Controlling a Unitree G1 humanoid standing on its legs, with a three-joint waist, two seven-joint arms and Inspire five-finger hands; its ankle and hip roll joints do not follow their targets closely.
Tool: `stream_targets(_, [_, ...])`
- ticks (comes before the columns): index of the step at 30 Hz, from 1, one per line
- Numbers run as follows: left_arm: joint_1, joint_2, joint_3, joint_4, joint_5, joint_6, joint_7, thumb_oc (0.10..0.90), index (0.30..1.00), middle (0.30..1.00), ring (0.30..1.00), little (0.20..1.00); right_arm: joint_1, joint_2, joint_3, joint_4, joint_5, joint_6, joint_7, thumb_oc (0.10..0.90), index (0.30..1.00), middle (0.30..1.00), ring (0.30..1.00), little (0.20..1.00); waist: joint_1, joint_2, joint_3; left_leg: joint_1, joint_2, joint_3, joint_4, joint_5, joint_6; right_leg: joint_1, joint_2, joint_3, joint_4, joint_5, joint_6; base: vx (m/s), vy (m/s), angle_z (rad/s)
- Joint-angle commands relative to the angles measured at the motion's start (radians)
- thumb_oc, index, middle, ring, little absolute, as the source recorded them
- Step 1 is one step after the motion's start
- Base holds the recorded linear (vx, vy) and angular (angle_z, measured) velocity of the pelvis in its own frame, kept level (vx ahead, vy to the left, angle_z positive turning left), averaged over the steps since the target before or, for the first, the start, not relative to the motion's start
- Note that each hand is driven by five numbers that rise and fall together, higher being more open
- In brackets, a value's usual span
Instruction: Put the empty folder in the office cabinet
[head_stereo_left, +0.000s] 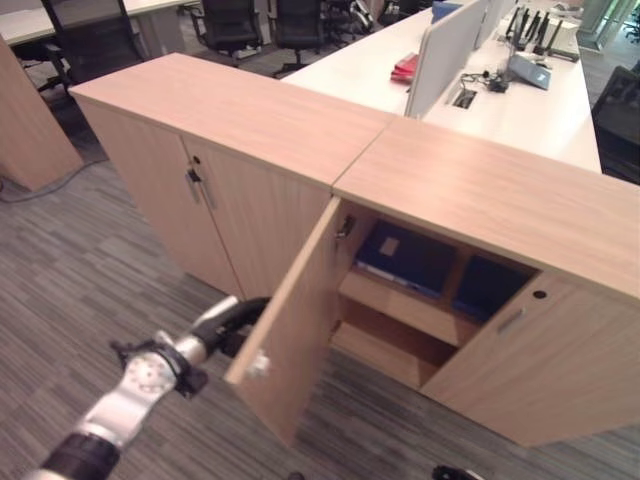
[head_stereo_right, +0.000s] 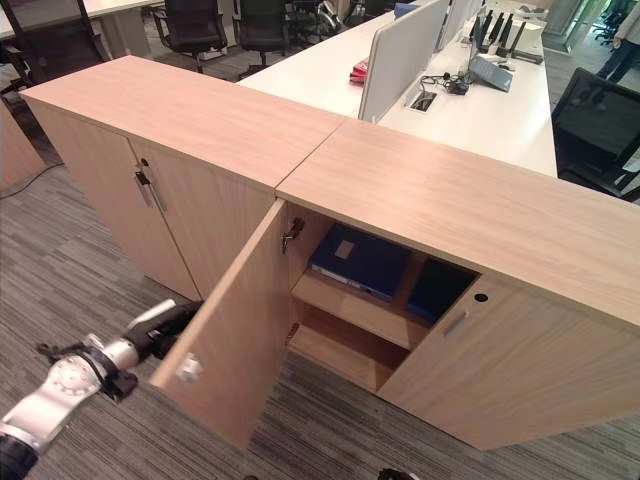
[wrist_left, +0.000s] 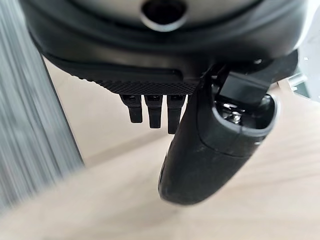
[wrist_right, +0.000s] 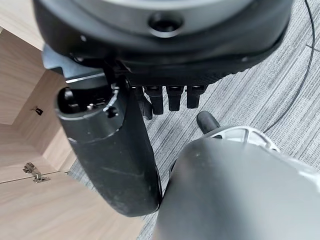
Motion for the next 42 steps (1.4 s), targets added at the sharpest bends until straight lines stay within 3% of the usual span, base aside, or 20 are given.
stream_targets(1, [-0.032, -0.045, 0.035, -0.088, -0.075, -0.077, -0.023, 0.8, 0.9, 0.9, 0.9, 0.9, 0.01, -0.004, 0.046, 0.063, -0.023, -0.01, 0.005, 0.8, 0.9, 0.9, 0.9, 0.9, 0.007, 0.029, -0.05, 0.027, 0.033, 0.019, 0.001, -0.102, -0.035, -0.085, -0.043, -0.009, -0.056, 0.169, 0.089, -0.02, 0.03, -0.04])
stream_targets(7, [0.181, -0.231, 0.148, -0.205, -0.264, -0.055, 0.006, 0.8, 0.9, 0.9, 0.9, 0.9, 0.012, 0.016, 0.025, 0.052, -0.032, -0.018, -0.011, 0.8, 0.9, 0.9, 0.9, 0.9, 0.031, 0.016, -0.028, 0.006, 0.03, -0.002, 0.002, -0.093, -0.026, -0.088, -0.047, -0.032, -0.054, 0.179, 0.089, -0.03, 0.031, 0.0])
stream_targets(12, [0.216, -0.225, 0.14, -0.256, -0.235, -0.017, -0.025, 0.8, 0.9, 0.9, 0.9, 0.9, 0.023, 0.019, 0.048, 0.16, -0.198, 0.025, -0.009, 0.8, 0.9, 0.9, 0.9, 0.9, 0.031, -0.003, -0.01, -0.024, 0.035, -0.012, 0.001, -0.085, -0.03, -0.107, -0.042, -0.038, -0.06, 0.188, 0.089, -0.09, -0.017, 0.1])
stream_targets(14, [0.188, -0.201, 0.12, -0.263, -0.209, -0.006, -0.05, 0.8, 0.9, 0.9, 0.9, 0.9, 0.046, 0.011, 0.076, 0.234, -0.316, 0.051, 0.03, 0.8, 0.9, 0.9, 0.9, 0.9, 0.011, 0.003, 0.009, -0.048, 0.046, -0.051, 0.002, -0.08, -0.033, -0.134, -0.045, 0.033, -0.034, 0.189, 0.089, -0.07, -0.047, 0.04])
stream_targets(15, [0.187, -0.202, 0.12, -0.262, -0.208, -0.007, -0.05, 0.8, 0.9, 0.9, 0.9, 0.9, 0.045, 0.011, 0.075, 0.236, -0.319, 0.051, 0.031, 0.8, 0.9, 0.9, 0.9, 0.9, 0.011, 0.004, 0.007, -0.05, 0.047, -0.05, 0.002, -0.08, -0.033, -0.139, -0.047, 0.036, -0.028, 0.185, 0.089, -0.02, -0.01, 0.16])
stream_targets(17, [0.184, -0.203, 0.123, -0.26, -0.209, 0.001, -0.057, 0.8, 0.9, 0.9, 0.9, 0.9, 0.064, 0.0, 0.051, 0.273, -0.323, 0.07, 0.057, 0.8, 0.9, 0.9, 0.9, 0.9, -0.017, 0.027, 0.011, -0.055, 0.06, -0.062, 0.001, -0.082, -0.03, -0.141, -0.058, 0.168, 0.021, 0.129, 0.089, -0.03, 0.015, 0.5])
stream_targets(18, [0.184, -0.203, 0.123, -0.26, -0.209, 0.002, -0.057, 0.8, 0.9, 0.9, 0.9, 0.9, 0.064, -0.001, 0.051, 0.273, -0.323, 0.069, 0.057, 0.8, 0.9, 0.9, 0.9, 0.9, -0.016, 0.027, 0.011, -0.054, 0.059, -0.06, 0.001, -0.082, -0.029, -0.143, -0.06, 0.171, 0.024, 0.127, 0.089, -0.07, 0.03, 0.43])
stream_targets(20, [0.197, -0.263, 0.135, -0.231, -0.178, 0.012, -0.043, 0.8, 0.9, 0.9, 0.9, 0.9, 0.08, 0.019, 0.027, 0.262, -0.26, 0.067, 0.05, 0.8, 0.9, 0.9, 0.9, 0.9, -0.011, 0.011, -0.021, -0.063, 0.063, -0.01, 0.001, -0.07, -0.028, -0.068, -0.009, 0.164, -0.024, 0.045, 0.085, -0.04, -0.024, -0.39])
stream_targets(22, [0.193, -0.283, 0.126, -0.208, -0.174, 0.006, -0.023, 0.8, 0.9, 0.9, 0.9, 0.9, 0.08, 0.023, 0.032, 0.248, -0.233, 0.065, 0.045, 0.8, 0.9, 0.9, 0.9, 0.9, -0.026, 0.008, -0.023, -0.056, 0.061, 0.021, 0.002, -0.049, -0.024, -0.077, 0.019, 0.191, -0.055, 0.046, 0.07, -0.02, -0.093, -1.15])
stream_targets(24, [0.191, -0.335, 0.107, -0.127, -0.165, 0.018, 0.006, 0.8, 0.9, 0.9, 0.9, 0.9, 0.068, 0.023, 0.043, 0.214, -0.191, 0.059, 0.03, 0.8, 0.9, 0.9, 0.9, 0.9, -0.052, 0.018, -0.037, -0.038, 0.09, 0.047, 0.004, -0.044, -0.039, -0.079, 0.057, 0.23, -0.075, 0.02, 0.056, 0.03, -0.18, -0.83])
stream_targets(26, [0.213, -0.393, 0.107, 0.022, -0.03, 0.056, 0.037, 0.8, 0.9, 0.9, 0.9, 0.9, 0.045, 0.002, 0.052, 0.199, -0.191, 0.061, 0.022, 0.8, 0.9, 0.9, 0.9, 0.9, -0.077, 0.042, -0.053, -0.024, 0.143, 0.058, 0.011, -0.031, -0.064, -0.077, 0.114, 0.251, -0.081, -0.031, 0.027, 0.08, -0.26, -0.48])
stream_targets(31, [0.202, -0.442, 0.119, 0.201, 0.097, 0.056, 0.073, 0.8, 0.9, 0.9, 0.9, 0.9, 0.031, -0.008, 0.059, 0.194, -0.187, 0.059, 0.013, 0.8, 0.9, 0.9, 0.9, 0.9, -0.089, 0.056, -0.063, -0.014, 0.186, 0.065, 0.02, -0.019, -0.084, -0.072, 0.156, 0.264, -0.081, -0.067, 0.003, 0.04, -0.153, -0.16])
stream_targets(32, [0.178, -0.467, 0.123, 0.318, 0.152, 0.055, 0.104, 0.8, 0.9, 0.9, 0.9, 0.9, 0.021, -0.01, 0.059, 0.192, -0.174, 0.058, 0.007, 0.8, 0.9, 0.9, 0.9, 0.9, -0.096, 0.06, -0.065, -0.015, 0.214, 0.067, 0.047, -0.017, -0.099, -0.067, 0.179, 0.275, -0.078, -0.087, -0.013, 0.03, -0.168, -0.01])
stream_targets(34, [0.157, -0.482, 0.113, 0.377, 0.159, 0.061, 0.116, 0.8, 0.9, 0.9, 0.9, 0.9, 0.011, -0.015, 0.063, 0.191, -0.17, 0.059, -0.001, 0.8, 0.9, 0.9, 0.9, 0.9, -0.102, 0.066, -0.061, -0.026, 0.241, 0.068, 0.095, -0.022, -0.105, -0.062, 0.198, 0.281, -0.073, -0.105, -0.032, 0.02, -0.148, -0.01])
stream_targets(39, [0.134, -0.501, 0.102, 0.398, 0.129, 0.067, 0.139, 0.8, 0.9, 0.9, 0.9, 0.9, -0.005, -0.031, 0.066, 0.192, -0.155, 0.061, -0.014, 0.8, 0.9, 0.9, 0.9, 0.9, -0.107, 0.075, -0.036, -0.054, 0.297, 0.037, 0.263, -0.061, -0.118, -0.024, 0.249, 0.315, -0.065, -0.158, -0.072, 0.03, -0.137, -0.07])
stream_targets(40, [0.116, -0.511, 0.094, 0.411, 0.102, 0.062, 0.163, 0.8, 0.9, 0.9, 0.9, 0.9, -0.02, -0.048, 0.07, 0.186, -0.145, 0.062, -0.019, 0.8, 0.9, 0.9, 0.9, 0.9, -0.098, 0.077, -0.015, -0.102, 0.289, -0.02, 0.343, -0.026, -0.099, -0.03, 0.256, 0.324, -0.048, -0.164, -0.099, -0.09, -0.107, -0.16])
stream_targets(41, [0.107, -0.512, 0.096, 0.409, 0.093, 0.059, 0.172, 0.8, 0.9, 0.9, 0.9, 0.9, -0.024, -0.056, 0.07, 0.181, -0.136, 0.06, -0.022, 0.8, 0.9, 0.9, 0.9, 0.9, -0.087, 0.077, -0.009, -0.131, 0.256, -0.076, 0.351, -0.031, -0.091, -0.027, 0.258, 0.336, -0.047, -0.167, -0.101, -0.1, -0.061, -0.27])
stream_targets(42, [0.107, -0.513, 0.096, 0.409, 0.092, 0.059, 0.172, 0.8, 0.9, 0.9, 0.9, 0.9, -0.024, -0.056, 0.069, 0.181, -0.136, 0.061, -0.022, 0.8, 0.9, 0.9, 0.9, 0.9, -0.09, 0.077, -0.01, -0.135, 0.256, -0.079, 0.354, -0.033, -0.09, -0.027, 0.257, 0.334, -0.047, -0.168, -0.101, 0.03, -0.023, -0.47])
